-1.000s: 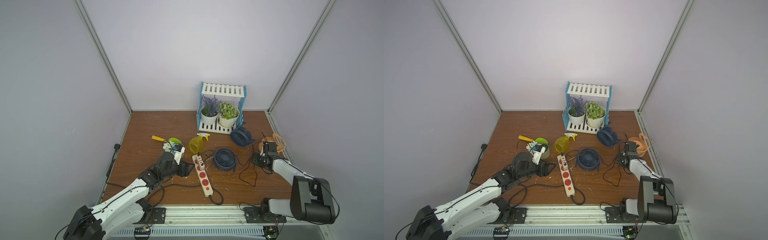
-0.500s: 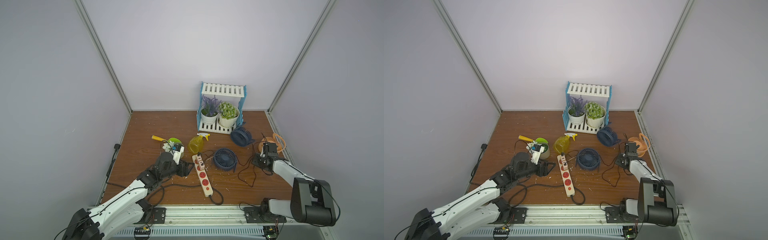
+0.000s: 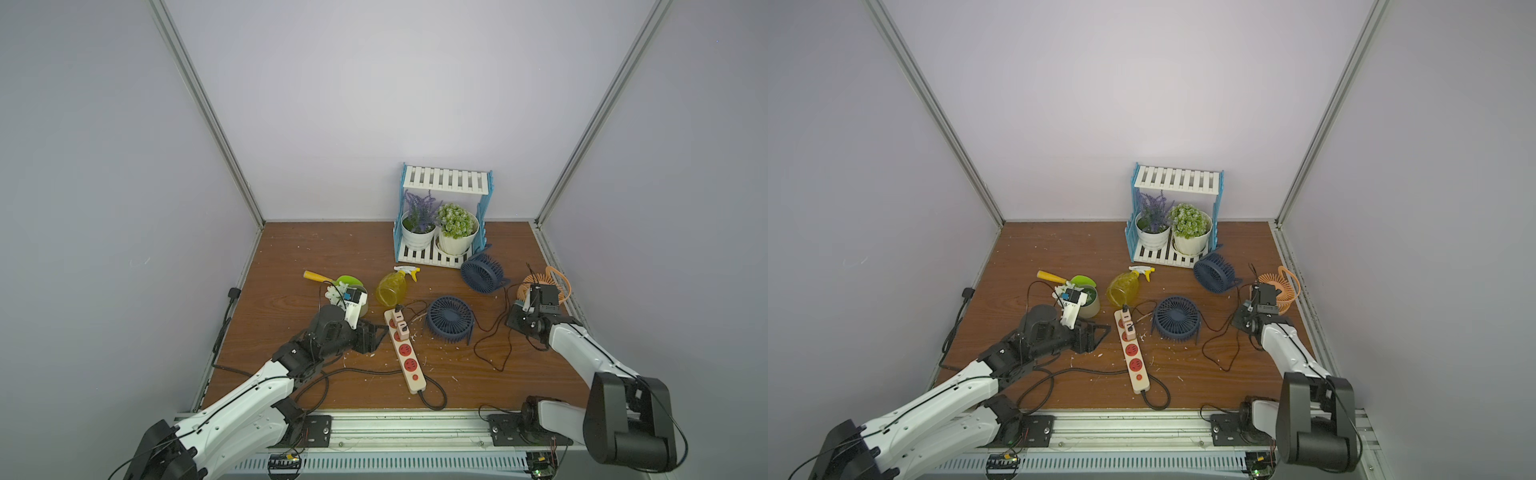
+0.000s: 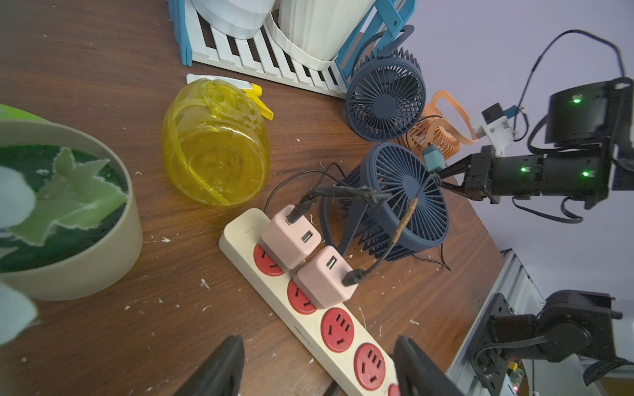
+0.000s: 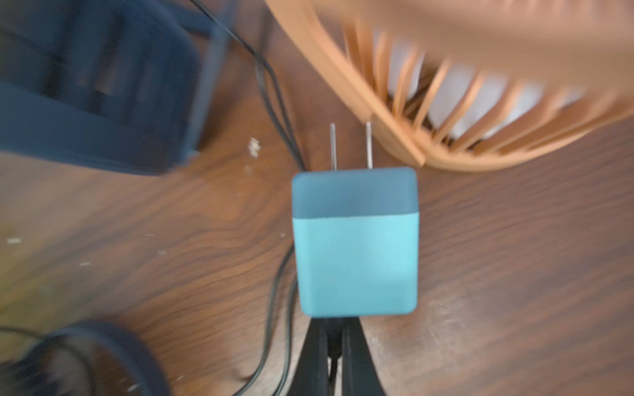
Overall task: Plug the desk fan into the power strip
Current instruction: Pick up the plug from the center of the board.
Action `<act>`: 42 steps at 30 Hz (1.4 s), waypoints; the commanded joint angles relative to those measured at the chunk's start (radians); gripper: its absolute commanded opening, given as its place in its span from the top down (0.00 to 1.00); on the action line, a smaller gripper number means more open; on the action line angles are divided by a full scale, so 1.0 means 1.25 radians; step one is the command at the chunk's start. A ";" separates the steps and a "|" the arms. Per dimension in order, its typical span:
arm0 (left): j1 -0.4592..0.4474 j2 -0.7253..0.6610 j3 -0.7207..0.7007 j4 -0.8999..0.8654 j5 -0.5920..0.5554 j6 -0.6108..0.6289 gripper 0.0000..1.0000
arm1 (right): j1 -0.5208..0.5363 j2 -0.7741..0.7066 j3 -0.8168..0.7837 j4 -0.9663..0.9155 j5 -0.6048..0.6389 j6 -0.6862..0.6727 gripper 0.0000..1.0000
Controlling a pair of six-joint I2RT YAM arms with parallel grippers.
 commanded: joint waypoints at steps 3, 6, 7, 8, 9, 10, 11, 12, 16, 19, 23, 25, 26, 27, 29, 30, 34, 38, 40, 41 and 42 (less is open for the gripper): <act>0.003 0.018 0.127 -0.087 -0.019 -0.035 0.27 | 0.049 -0.166 0.049 -0.075 -0.061 -0.079 1.00; 0.003 0.043 0.184 -0.118 -0.007 -0.063 0.26 | 0.100 -0.221 0.078 -0.081 -0.133 -0.116 1.00; 0.003 0.051 0.201 -0.122 0.005 -0.072 0.25 | 0.126 -0.229 0.091 -0.080 -0.148 -0.131 1.00; 0.003 0.059 0.216 -0.125 0.019 -0.081 0.24 | 0.166 -0.233 0.104 -0.077 -0.160 -0.150 1.00; 0.004 0.071 0.232 -0.128 0.035 -0.089 0.23 | 0.211 -0.231 0.118 -0.073 -0.165 -0.175 1.00; 0.005 0.082 0.252 -0.134 0.051 -0.096 0.22 | 0.253 -0.227 0.130 -0.066 -0.163 -0.197 1.00; 0.008 0.093 0.272 -0.142 0.070 -0.102 0.21 | 0.302 -0.221 0.139 -0.054 -0.166 -0.221 1.00; 0.011 0.104 0.290 -0.151 0.091 -0.108 0.20 | 0.346 -0.211 0.146 -0.035 -0.171 -0.242 1.00; 0.028 0.140 0.357 -0.185 0.172 -0.125 0.16 | 0.479 -0.157 0.173 0.040 -0.187 -0.324 1.00; 0.068 0.150 0.369 -0.177 0.250 -0.171 0.13 | 0.574 -0.110 0.211 0.054 -0.188 -0.412 1.00; 0.117 0.155 0.355 -0.119 0.352 -0.240 0.06 | 0.673 -0.065 0.258 0.040 -0.168 -0.539 1.00; 0.118 0.164 0.366 -0.144 0.371 -0.231 0.04 | 0.699 -0.054 0.277 0.030 -0.167 -0.579 1.00; 0.118 0.169 0.375 -0.165 0.377 -0.221 0.04 | 0.709 -0.050 0.285 0.024 -0.170 -0.597 1.00; 0.118 0.174 0.382 -0.184 0.384 -0.211 0.03 | 0.715 -0.047 0.294 0.014 -0.171 -0.616 1.00; 0.118 0.178 0.389 -0.207 0.401 -0.201 0.03 | 0.728 -0.042 0.308 -0.002 -0.174 -0.643 1.00; 0.118 0.180 0.391 -0.211 0.413 -0.198 0.04 | 0.732 -0.039 0.314 -0.008 -0.178 -0.655 1.00; 0.117 0.194 0.406 -0.229 0.467 -0.186 0.05 | 0.746 -0.033 0.326 -0.035 -0.184 -0.690 1.00; 0.117 0.204 0.423 -0.270 0.467 -0.158 0.11 | 0.755 -0.035 0.325 -0.044 -0.182 -0.711 1.00; 0.116 0.213 0.429 -0.270 0.474 -0.159 0.20 | 0.759 -0.036 0.322 -0.048 -0.180 -0.722 1.00; 0.115 0.217 0.431 -0.271 0.478 -0.157 0.26 | 0.760 -0.036 0.322 -0.051 -0.174 -0.728 1.00; 0.112 0.219 0.433 -0.270 0.481 -0.156 0.32 | 0.759 -0.036 0.321 -0.055 -0.166 -0.734 1.00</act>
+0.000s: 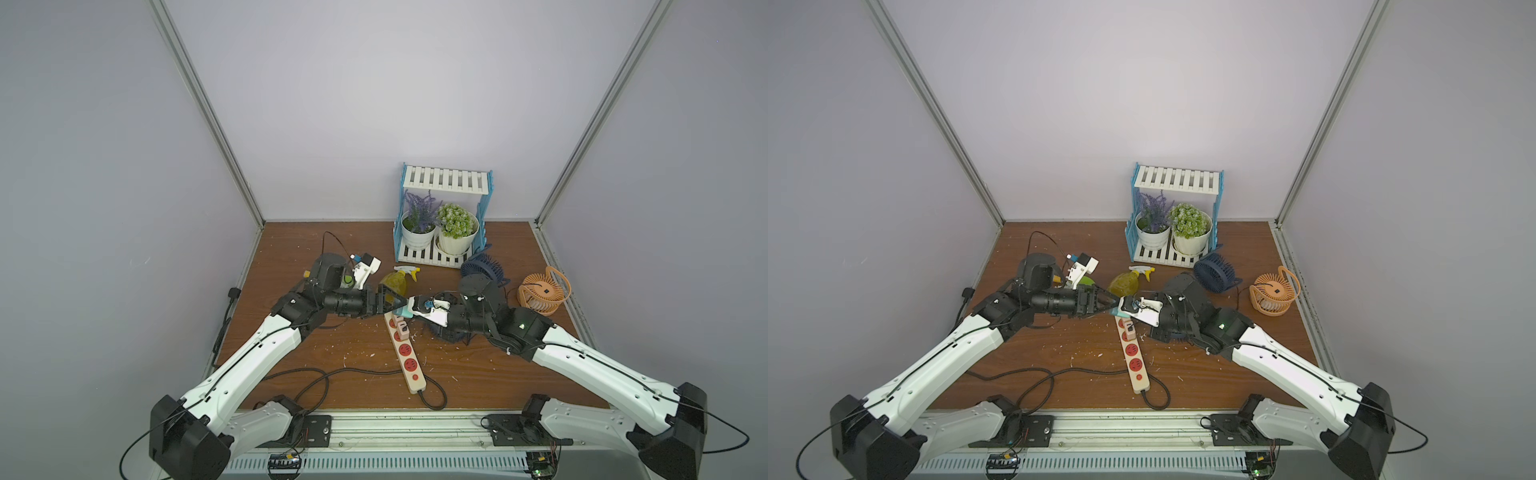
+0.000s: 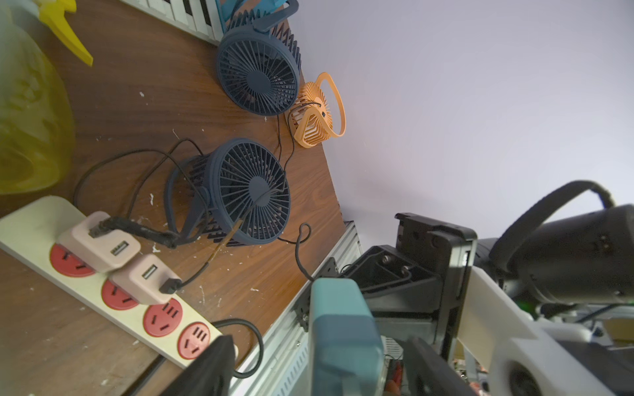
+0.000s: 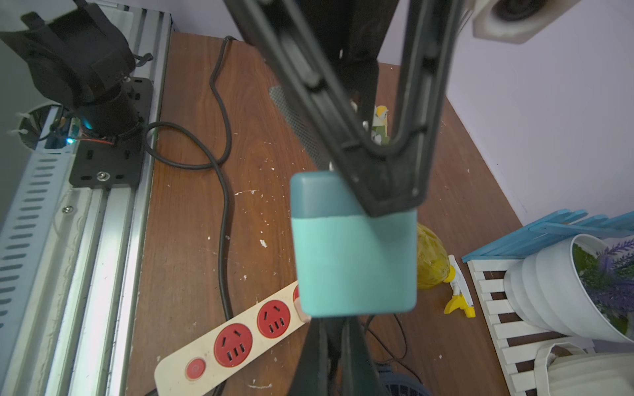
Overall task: Plug the desk fan into the power strip
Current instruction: Pick up the plug from the center of the board.
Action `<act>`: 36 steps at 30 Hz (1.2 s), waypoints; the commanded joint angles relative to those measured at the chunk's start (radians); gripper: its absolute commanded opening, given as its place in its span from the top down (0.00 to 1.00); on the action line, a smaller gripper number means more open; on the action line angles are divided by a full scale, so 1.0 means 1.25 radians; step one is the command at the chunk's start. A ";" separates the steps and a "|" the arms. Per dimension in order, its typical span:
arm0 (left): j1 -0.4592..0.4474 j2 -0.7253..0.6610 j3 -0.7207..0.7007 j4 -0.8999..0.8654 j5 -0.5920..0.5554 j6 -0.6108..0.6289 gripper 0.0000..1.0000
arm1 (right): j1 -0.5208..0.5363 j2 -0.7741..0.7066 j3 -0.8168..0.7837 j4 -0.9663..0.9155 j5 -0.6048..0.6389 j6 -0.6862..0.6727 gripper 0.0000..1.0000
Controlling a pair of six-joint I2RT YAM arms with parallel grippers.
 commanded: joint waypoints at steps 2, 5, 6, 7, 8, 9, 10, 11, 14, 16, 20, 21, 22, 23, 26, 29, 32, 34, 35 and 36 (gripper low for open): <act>-0.003 0.011 0.022 -0.023 0.035 0.028 0.40 | 0.007 -0.002 0.015 -0.020 0.015 -0.045 1.00; -0.010 0.013 0.018 -0.026 0.043 0.030 0.50 | 0.007 0.003 0.021 -0.024 0.012 -0.048 1.00; -0.013 0.015 0.018 -0.026 0.048 0.029 0.51 | 0.007 0.004 0.022 -0.023 0.012 -0.049 1.00; -0.016 0.018 0.017 -0.027 0.052 0.031 0.53 | 0.007 0.006 0.022 -0.021 0.012 -0.049 1.00; -0.019 0.021 0.017 -0.029 0.053 0.032 0.54 | 0.007 0.008 0.022 -0.019 0.012 -0.050 1.00; -0.023 0.023 0.017 -0.031 0.054 0.035 0.55 | 0.007 0.010 0.022 -0.018 0.013 -0.050 1.00; -0.026 0.026 0.017 -0.031 0.053 0.036 0.56 | 0.007 0.013 0.022 -0.016 0.012 -0.050 1.00; -0.030 0.029 0.016 -0.031 0.052 0.038 0.56 | 0.008 0.013 0.021 -0.013 0.011 -0.049 1.00; -0.038 0.036 0.012 -0.031 0.040 0.041 0.66 | 0.012 0.013 0.017 -0.006 0.007 -0.046 1.00; -0.041 0.037 0.008 -0.029 0.031 0.045 0.74 | 0.013 0.009 0.013 -0.002 0.015 -0.044 1.00; -0.042 0.025 -0.016 -0.003 0.013 0.033 0.91 | 0.013 -0.008 -0.014 0.048 0.065 -0.009 1.00; -0.043 0.020 -0.028 0.006 0.003 0.022 0.92 | 0.014 -0.015 -0.022 0.067 0.080 0.015 0.95; -0.042 0.010 -0.041 0.023 -0.015 0.008 0.92 | 0.013 -0.020 -0.026 0.079 0.089 0.038 0.81; -0.043 0.000 -0.058 0.045 -0.039 -0.007 0.92 | 0.014 -0.030 -0.031 0.095 0.097 0.063 0.68; -0.043 -0.035 -0.112 0.117 -0.152 -0.072 0.95 | 0.015 -0.062 -0.052 0.148 0.118 0.160 0.45; -0.042 -0.065 -0.177 0.264 -0.221 -0.143 0.95 | 0.015 -0.113 -0.088 0.220 0.169 0.280 0.24; -0.037 -0.086 -0.215 0.381 -0.265 -0.179 0.95 | 0.013 -0.172 -0.145 0.331 0.178 0.440 0.11; -0.031 -0.096 -0.216 0.402 -0.278 -0.179 0.95 | 0.007 -0.196 -0.185 0.409 0.152 0.548 0.05; -0.029 -0.102 -0.218 0.404 -0.286 -0.179 0.95 | -0.008 -0.198 -0.205 0.453 0.120 0.607 0.04; -0.024 -0.112 -0.220 0.407 -0.294 -0.177 0.95 | -0.029 -0.189 -0.226 0.510 0.067 0.660 0.04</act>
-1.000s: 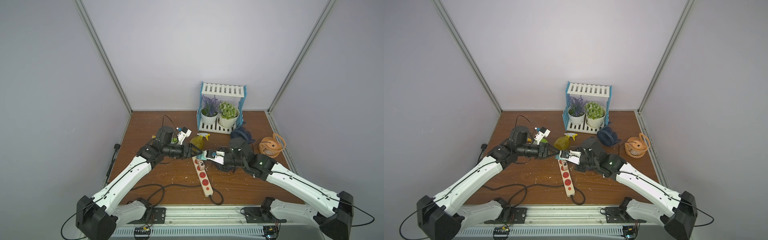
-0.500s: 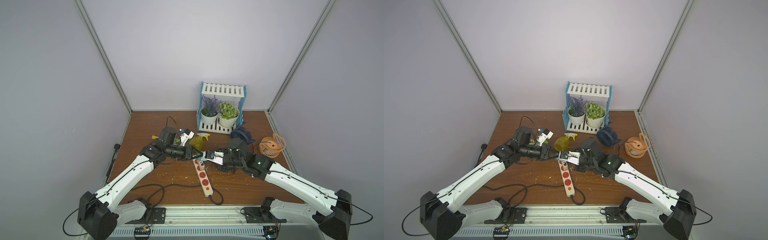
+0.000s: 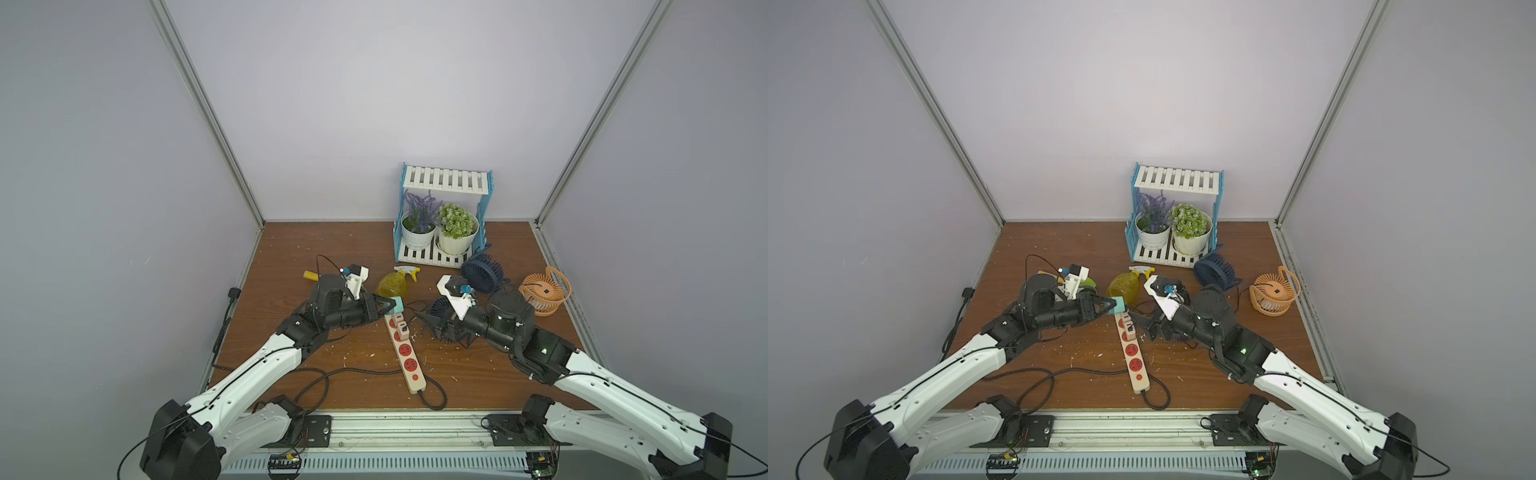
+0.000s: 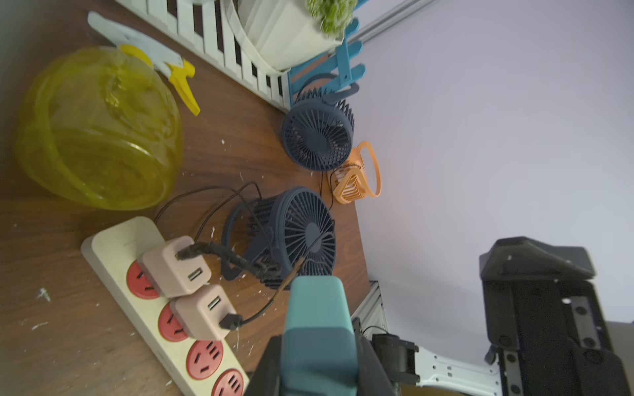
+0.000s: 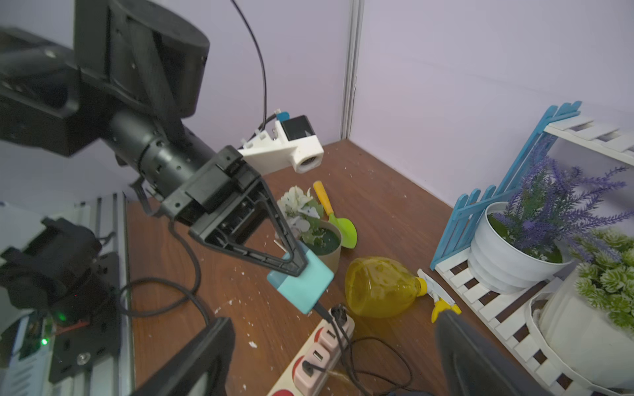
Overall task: Plug the desk fan into the power strip
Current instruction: Pick up the plug from the center of the board.
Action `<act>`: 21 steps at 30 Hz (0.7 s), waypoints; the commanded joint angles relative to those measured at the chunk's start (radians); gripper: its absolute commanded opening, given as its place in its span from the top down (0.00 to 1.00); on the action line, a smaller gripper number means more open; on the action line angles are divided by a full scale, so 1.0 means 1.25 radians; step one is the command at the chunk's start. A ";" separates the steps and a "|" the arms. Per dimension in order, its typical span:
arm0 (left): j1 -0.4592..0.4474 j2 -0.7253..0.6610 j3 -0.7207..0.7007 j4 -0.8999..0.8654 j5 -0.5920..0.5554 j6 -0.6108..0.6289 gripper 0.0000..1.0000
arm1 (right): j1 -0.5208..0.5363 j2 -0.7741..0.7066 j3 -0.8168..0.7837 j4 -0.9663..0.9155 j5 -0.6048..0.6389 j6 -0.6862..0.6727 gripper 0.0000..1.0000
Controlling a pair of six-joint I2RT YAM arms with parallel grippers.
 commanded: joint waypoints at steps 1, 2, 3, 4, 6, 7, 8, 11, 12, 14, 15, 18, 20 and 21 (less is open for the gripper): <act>0.013 -0.042 -0.001 0.113 -0.062 -0.022 0.95 | -0.052 0.015 -0.059 0.225 -0.118 0.279 0.04; 0.016 -0.051 -0.003 0.109 -0.074 -0.018 0.94 | -0.074 0.035 -0.072 0.280 -0.186 0.356 0.04; 0.018 -0.062 -0.007 0.107 -0.090 -0.017 0.94 | -0.097 0.055 -0.081 0.328 -0.240 0.410 0.04; 0.019 -0.073 -0.012 0.113 -0.104 -0.020 0.95 | -0.111 0.073 -0.088 0.386 -0.280 0.467 0.04; 0.020 -0.086 -0.025 0.147 -0.130 -0.032 0.95 | -0.119 0.111 -0.095 0.481 -0.329 0.556 0.05; 0.021 -0.090 -0.031 0.177 -0.137 -0.040 0.94 | -0.119 0.126 -0.098 0.523 -0.346 0.597 0.05; 0.021 -0.092 -0.033 0.203 -0.136 -0.044 0.94 | -0.119 0.138 -0.104 0.565 -0.359 0.634 0.06; 0.024 -0.092 -0.037 0.232 -0.116 -0.056 0.94 | -0.119 0.168 -0.140 0.671 -0.370 0.713 0.09; 0.024 -0.093 -0.042 0.241 -0.112 -0.062 0.94 | -0.119 0.171 -0.147 0.688 -0.375 0.727 0.11; 0.024 -0.096 -0.045 0.239 -0.109 -0.064 0.94 | -0.118 0.162 -0.157 0.685 -0.375 0.737 0.13; 0.024 -0.098 -0.043 0.231 -0.115 -0.062 0.94 | -0.116 0.150 -0.156 0.669 -0.376 0.733 0.13; 0.024 -0.099 -0.056 0.281 -0.116 -0.065 0.94 | -0.111 0.114 -0.123 0.513 -0.384 0.687 0.13; 0.024 -0.095 -0.059 0.310 -0.102 -0.070 0.94 | -0.101 0.109 -0.101 0.409 -0.383 0.662 0.13; 0.024 -0.094 -0.056 0.315 -0.091 -0.067 0.94 | -0.096 0.111 -0.102 0.397 -0.376 0.666 0.13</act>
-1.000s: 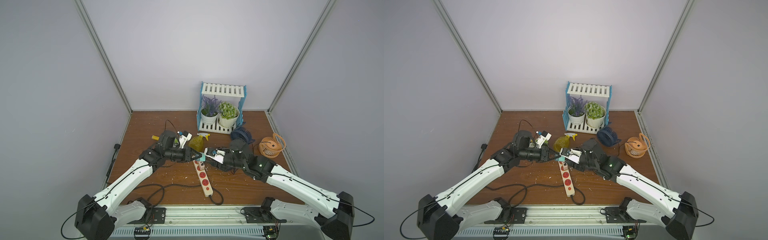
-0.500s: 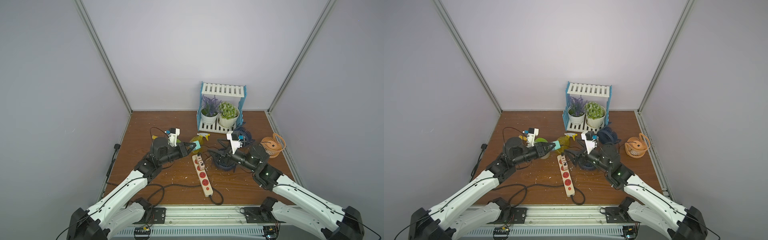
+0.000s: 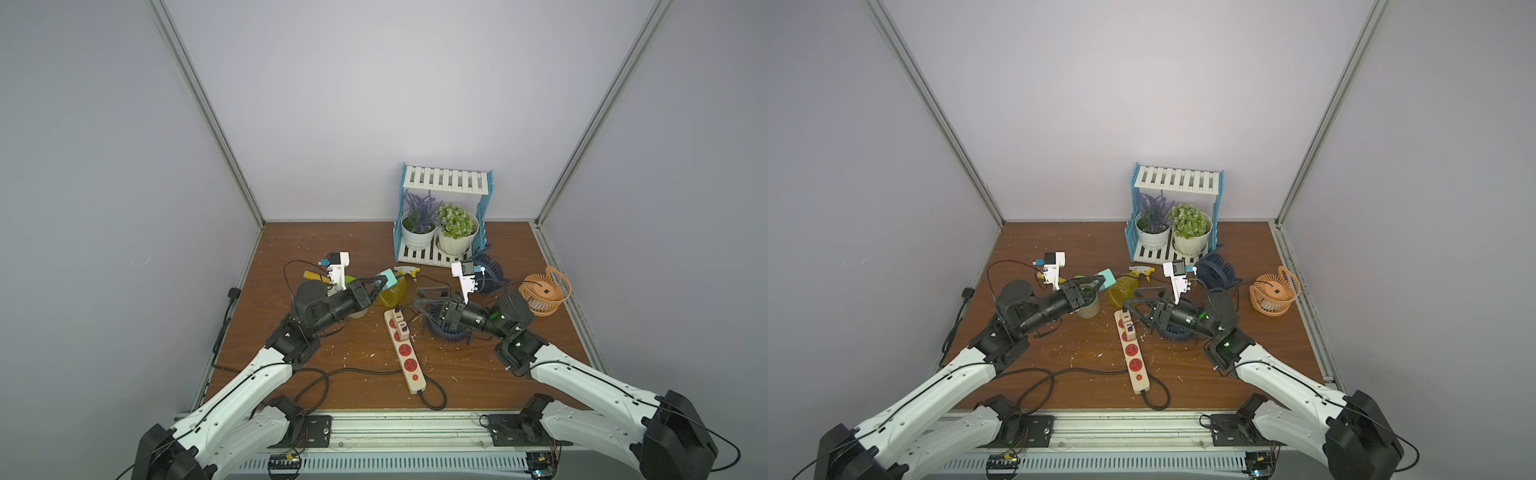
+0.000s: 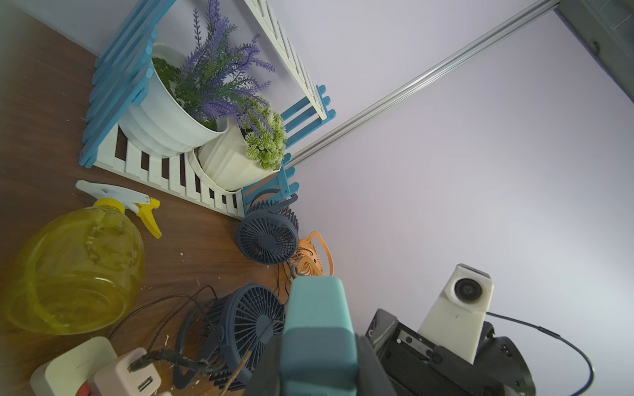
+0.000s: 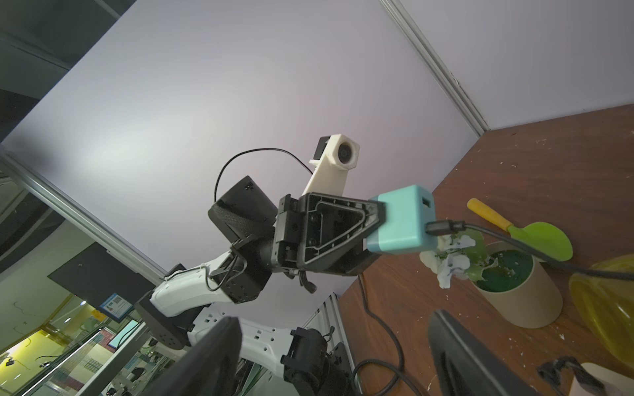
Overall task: Plug the desk fan into the power strip
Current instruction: Pick up the plug from the center of the board.
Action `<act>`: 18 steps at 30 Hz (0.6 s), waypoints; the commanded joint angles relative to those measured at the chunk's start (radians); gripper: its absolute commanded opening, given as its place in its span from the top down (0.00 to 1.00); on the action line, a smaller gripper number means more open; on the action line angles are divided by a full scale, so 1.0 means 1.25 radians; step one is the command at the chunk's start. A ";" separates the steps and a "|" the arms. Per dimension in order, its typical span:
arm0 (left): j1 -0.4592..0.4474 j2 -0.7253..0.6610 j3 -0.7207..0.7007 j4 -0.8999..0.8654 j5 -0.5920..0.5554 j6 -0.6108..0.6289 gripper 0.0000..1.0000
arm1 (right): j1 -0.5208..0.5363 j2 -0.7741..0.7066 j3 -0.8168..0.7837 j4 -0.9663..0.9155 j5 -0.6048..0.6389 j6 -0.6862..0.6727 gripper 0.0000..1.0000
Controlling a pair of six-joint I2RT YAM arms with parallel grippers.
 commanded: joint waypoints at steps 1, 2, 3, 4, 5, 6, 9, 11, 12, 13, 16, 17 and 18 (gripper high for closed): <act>0.008 -0.006 0.006 0.084 0.028 0.002 0.94 | 0.015 -0.008 0.019 -0.092 -0.004 0.008 0.13; 0.008 -0.006 0.010 0.084 0.040 0.008 0.94 | 0.015 0.005 0.009 -0.068 0.000 0.026 0.13; 0.008 -0.008 0.009 0.084 0.053 0.012 0.94 | 0.015 0.021 0.001 -0.039 0.001 0.042 0.13; 0.008 -0.010 0.009 0.084 0.067 0.017 0.94 | 0.013 0.036 -0.003 -0.011 -0.003 0.054 0.13; 0.008 -0.015 0.008 0.084 0.083 0.018 0.94 | 0.010 0.056 -0.004 0.009 -0.011 0.067 0.13; 0.007 -0.022 0.001 0.085 0.099 0.018 0.94 | 0.007 0.081 -0.001 0.042 -0.024 0.081 0.14; 0.007 -0.040 -0.018 0.103 0.132 0.010 0.94 | 0.002 0.125 0.014 0.136 -0.065 0.117 0.14; 0.006 -0.055 -0.026 0.105 0.147 0.008 0.94 | -0.002 0.145 0.031 0.184 -0.092 0.141 0.15; 0.006 -0.062 -0.028 0.105 0.153 0.010 0.94 | -0.003 0.153 0.040 0.205 -0.105 0.150 0.16; 0.006 -0.065 -0.028 0.106 0.160 0.012 0.94 | -0.004 0.158 0.047 0.224 -0.118 0.160 0.18; 0.005 -0.066 -0.022 0.117 0.186 0.014 0.94 | -0.005 0.173 0.064 0.270 -0.146 0.182 0.20; 0.005 -0.064 -0.020 0.123 0.196 0.012 0.94 | -0.006 0.179 0.068 0.277 -0.151 0.188 0.20; 0.004 -0.063 -0.016 0.128 0.206 0.013 0.94 | -0.006 0.183 0.073 0.279 -0.154 0.192 0.21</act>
